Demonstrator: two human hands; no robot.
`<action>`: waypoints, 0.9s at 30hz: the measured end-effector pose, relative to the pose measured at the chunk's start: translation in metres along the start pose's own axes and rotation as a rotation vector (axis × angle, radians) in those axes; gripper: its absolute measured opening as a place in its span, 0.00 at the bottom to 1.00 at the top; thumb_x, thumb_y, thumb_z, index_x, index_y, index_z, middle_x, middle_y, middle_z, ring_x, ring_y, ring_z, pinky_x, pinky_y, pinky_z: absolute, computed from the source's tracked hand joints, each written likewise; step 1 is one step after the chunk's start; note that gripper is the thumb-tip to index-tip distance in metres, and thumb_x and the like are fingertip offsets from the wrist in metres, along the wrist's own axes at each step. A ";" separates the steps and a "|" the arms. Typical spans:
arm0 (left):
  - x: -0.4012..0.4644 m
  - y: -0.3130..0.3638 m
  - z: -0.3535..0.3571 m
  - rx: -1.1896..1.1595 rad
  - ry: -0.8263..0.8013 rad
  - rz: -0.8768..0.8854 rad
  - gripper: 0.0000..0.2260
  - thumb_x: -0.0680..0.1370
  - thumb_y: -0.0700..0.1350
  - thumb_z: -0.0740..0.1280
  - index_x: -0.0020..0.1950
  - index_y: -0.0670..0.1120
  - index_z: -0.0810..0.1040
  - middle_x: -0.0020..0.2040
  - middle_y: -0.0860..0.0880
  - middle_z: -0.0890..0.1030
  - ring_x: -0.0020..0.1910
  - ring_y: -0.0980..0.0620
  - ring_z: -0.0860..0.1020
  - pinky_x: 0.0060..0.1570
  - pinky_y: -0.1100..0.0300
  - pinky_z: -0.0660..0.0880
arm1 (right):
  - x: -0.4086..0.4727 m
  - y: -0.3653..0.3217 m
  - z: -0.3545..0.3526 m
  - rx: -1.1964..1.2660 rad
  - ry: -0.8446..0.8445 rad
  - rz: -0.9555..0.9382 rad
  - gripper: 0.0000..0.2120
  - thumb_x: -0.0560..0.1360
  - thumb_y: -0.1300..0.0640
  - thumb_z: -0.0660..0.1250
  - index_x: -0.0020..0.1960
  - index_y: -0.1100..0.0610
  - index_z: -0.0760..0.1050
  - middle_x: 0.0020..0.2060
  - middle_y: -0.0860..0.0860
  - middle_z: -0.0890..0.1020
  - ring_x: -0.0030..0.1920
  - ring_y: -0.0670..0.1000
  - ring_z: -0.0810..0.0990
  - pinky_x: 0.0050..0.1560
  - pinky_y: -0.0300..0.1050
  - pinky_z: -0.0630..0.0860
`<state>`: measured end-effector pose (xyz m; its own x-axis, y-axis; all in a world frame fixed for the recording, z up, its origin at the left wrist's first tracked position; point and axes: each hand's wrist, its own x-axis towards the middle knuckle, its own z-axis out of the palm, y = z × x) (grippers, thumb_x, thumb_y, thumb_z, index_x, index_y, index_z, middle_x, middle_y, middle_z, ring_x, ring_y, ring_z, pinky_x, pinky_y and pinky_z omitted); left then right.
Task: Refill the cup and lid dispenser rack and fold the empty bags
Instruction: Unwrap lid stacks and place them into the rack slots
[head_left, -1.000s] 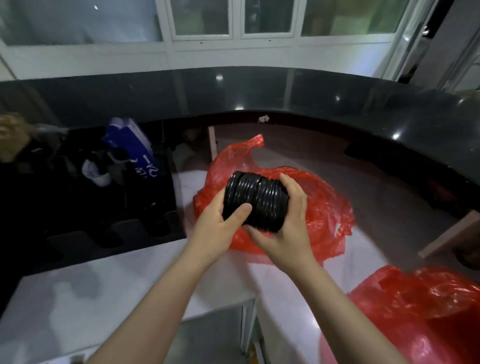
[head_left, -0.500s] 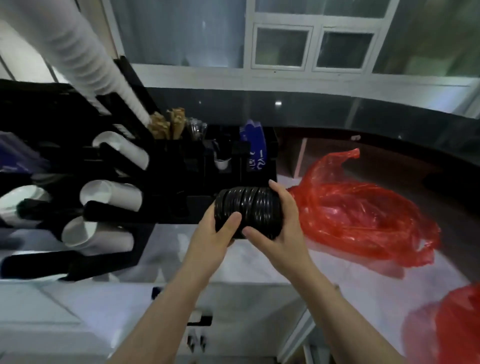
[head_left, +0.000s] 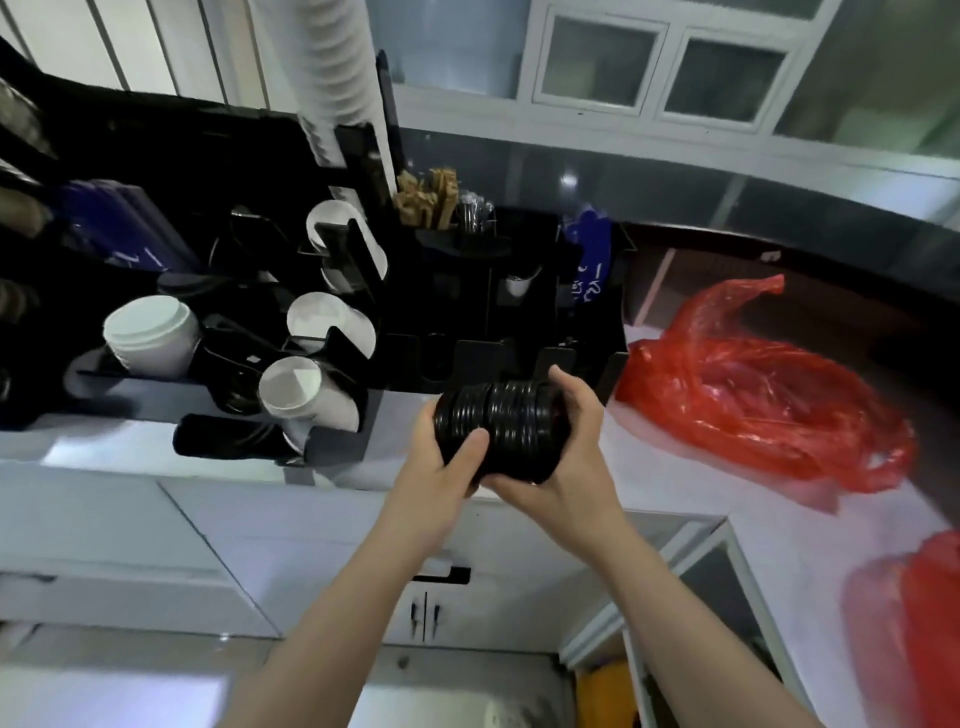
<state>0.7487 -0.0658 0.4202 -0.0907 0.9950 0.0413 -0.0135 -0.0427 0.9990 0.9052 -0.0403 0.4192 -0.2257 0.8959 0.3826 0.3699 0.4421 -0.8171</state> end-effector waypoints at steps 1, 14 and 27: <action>0.006 0.000 0.001 -0.009 -0.010 0.000 0.18 0.79 0.49 0.64 0.68 0.56 0.65 0.57 0.57 0.76 0.54 0.58 0.78 0.53 0.53 0.79 | 0.003 0.002 -0.001 -0.012 0.012 0.010 0.50 0.60 0.49 0.80 0.69 0.36 0.50 0.72 0.41 0.60 0.68 0.40 0.66 0.66 0.41 0.69; 0.137 0.001 0.069 -0.194 -0.107 -0.126 0.13 0.80 0.55 0.61 0.62 0.64 0.65 0.61 0.54 0.74 0.57 0.52 0.78 0.46 0.59 0.80 | 0.105 0.069 -0.063 -0.129 0.125 -0.091 0.48 0.61 0.55 0.81 0.70 0.34 0.57 0.74 0.47 0.60 0.71 0.32 0.56 0.64 0.23 0.57; 0.250 -0.023 0.144 0.488 -0.141 0.057 0.22 0.78 0.61 0.59 0.71 0.62 0.62 0.65 0.49 0.62 0.69 0.49 0.59 0.64 0.58 0.58 | 0.172 0.149 -0.143 -0.244 0.214 -0.142 0.44 0.58 0.58 0.83 0.66 0.49 0.61 0.70 0.55 0.64 0.72 0.56 0.64 0.69 0.58 0.66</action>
<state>0.8700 0.1971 0.4102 0.0580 0.9962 0.0645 0.4571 -0.0839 0.8855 1.0506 0.1862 0.4253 -0.1057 0.8017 0.5883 0.5585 0.5373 -0.6319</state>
